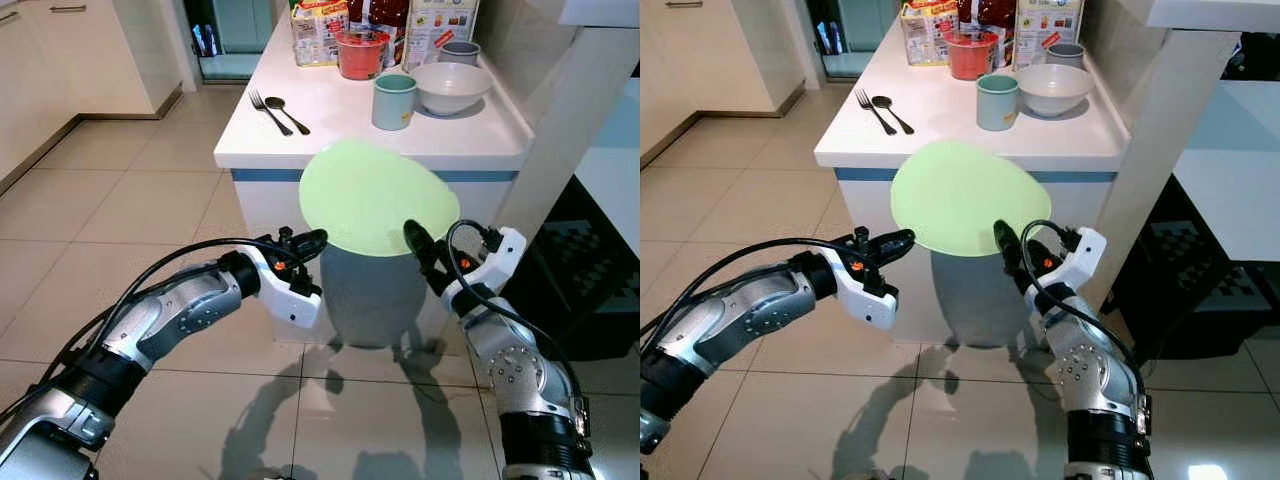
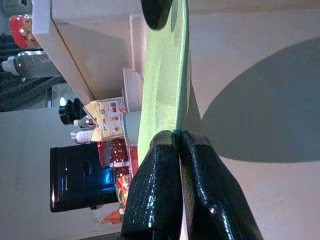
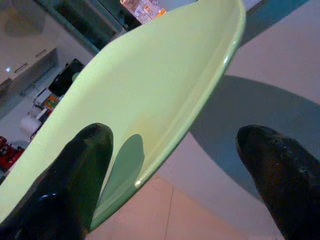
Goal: Setting the table
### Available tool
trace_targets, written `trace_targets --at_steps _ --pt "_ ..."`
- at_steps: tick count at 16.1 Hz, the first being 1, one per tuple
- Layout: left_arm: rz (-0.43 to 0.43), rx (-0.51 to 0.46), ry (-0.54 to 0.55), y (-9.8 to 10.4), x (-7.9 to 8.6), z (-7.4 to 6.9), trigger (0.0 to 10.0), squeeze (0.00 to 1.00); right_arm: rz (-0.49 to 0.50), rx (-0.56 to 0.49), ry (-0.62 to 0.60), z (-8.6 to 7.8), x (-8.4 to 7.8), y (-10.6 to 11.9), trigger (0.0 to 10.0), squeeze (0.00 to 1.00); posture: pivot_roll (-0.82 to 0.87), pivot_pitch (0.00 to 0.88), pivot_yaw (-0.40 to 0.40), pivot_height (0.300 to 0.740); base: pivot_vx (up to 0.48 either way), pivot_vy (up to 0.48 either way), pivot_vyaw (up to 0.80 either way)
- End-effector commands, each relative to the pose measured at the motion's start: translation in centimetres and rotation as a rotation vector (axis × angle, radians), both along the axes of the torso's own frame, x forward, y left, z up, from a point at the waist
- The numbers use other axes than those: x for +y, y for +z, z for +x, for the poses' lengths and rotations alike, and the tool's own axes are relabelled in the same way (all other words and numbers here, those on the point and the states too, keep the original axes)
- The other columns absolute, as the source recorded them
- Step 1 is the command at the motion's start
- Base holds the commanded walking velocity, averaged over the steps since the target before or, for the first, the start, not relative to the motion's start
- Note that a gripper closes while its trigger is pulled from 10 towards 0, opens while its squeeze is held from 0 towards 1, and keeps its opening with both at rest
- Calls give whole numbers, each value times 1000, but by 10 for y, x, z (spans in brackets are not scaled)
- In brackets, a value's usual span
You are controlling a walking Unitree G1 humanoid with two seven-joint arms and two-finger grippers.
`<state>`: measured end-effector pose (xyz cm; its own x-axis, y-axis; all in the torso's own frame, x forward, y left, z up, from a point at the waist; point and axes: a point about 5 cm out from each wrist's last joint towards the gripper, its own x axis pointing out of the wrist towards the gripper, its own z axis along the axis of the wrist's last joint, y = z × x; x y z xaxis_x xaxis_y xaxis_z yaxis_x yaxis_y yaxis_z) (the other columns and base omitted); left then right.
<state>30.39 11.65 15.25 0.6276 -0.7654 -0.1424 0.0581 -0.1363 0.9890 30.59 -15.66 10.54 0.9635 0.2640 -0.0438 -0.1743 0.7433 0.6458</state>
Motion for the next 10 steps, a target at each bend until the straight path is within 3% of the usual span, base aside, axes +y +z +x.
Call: trace_targets --at_steps 1,5,8,10 --pt "-103 -63 -47 23 -9 -2 10000 0 -3 10 19 3 8 0 0 0 87 0 39 740 0 0 0" --pt "-131 -72 -58 30 -13 -3 10000 0 39 9 20 4 10 1 0 0 88 0 39 740 0 0 0" --pt "-155 -70 -76 35 -17 -5 10000 0 162 42 18 7 12 -1 0 0 92 0 40 740 0 0 0" --pt "-164 -66 -79 35 -17 -6 10000 0 184 48 6 8 11 -1 0 0 92 0 41 740 0 0 0"
